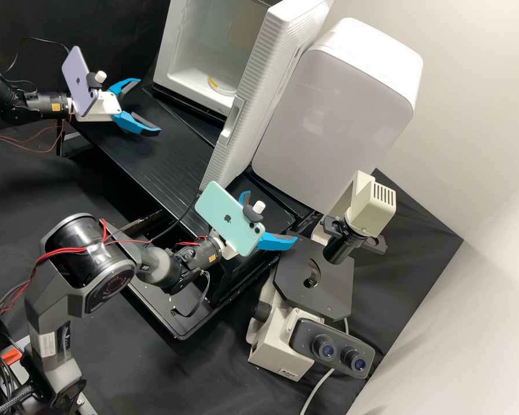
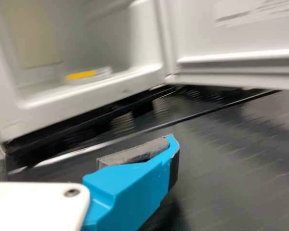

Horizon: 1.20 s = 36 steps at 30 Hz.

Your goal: Take the petri dish out of the incubator

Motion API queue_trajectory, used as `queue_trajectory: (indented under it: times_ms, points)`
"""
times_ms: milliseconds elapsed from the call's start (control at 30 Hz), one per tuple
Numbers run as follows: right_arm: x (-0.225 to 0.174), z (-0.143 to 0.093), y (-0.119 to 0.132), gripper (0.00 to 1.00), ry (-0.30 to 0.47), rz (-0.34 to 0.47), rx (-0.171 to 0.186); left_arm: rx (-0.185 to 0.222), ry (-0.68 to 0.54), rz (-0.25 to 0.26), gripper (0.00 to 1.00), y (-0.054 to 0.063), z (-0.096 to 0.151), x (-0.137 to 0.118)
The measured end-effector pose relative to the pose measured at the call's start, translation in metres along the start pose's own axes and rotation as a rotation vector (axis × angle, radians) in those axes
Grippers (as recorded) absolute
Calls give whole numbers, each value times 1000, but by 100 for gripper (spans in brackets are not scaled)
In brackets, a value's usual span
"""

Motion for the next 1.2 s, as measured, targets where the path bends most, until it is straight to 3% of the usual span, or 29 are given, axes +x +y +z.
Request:
queue_trajectory:
  times_ms: [233, 833, 1200]
  points:
    - [0, 0, 0, 100, 0, 0, 0, 10, -64, 33, 100, 10, 10, 24]
    - [0, 0, 0, 100, 0, 0, 0, -51, -85, -49, 100, 24, 2, 94]
    - [0, 0, 0, 100, 0, 0, 0, -50, -36, -28, 100, 36, -10, 119]
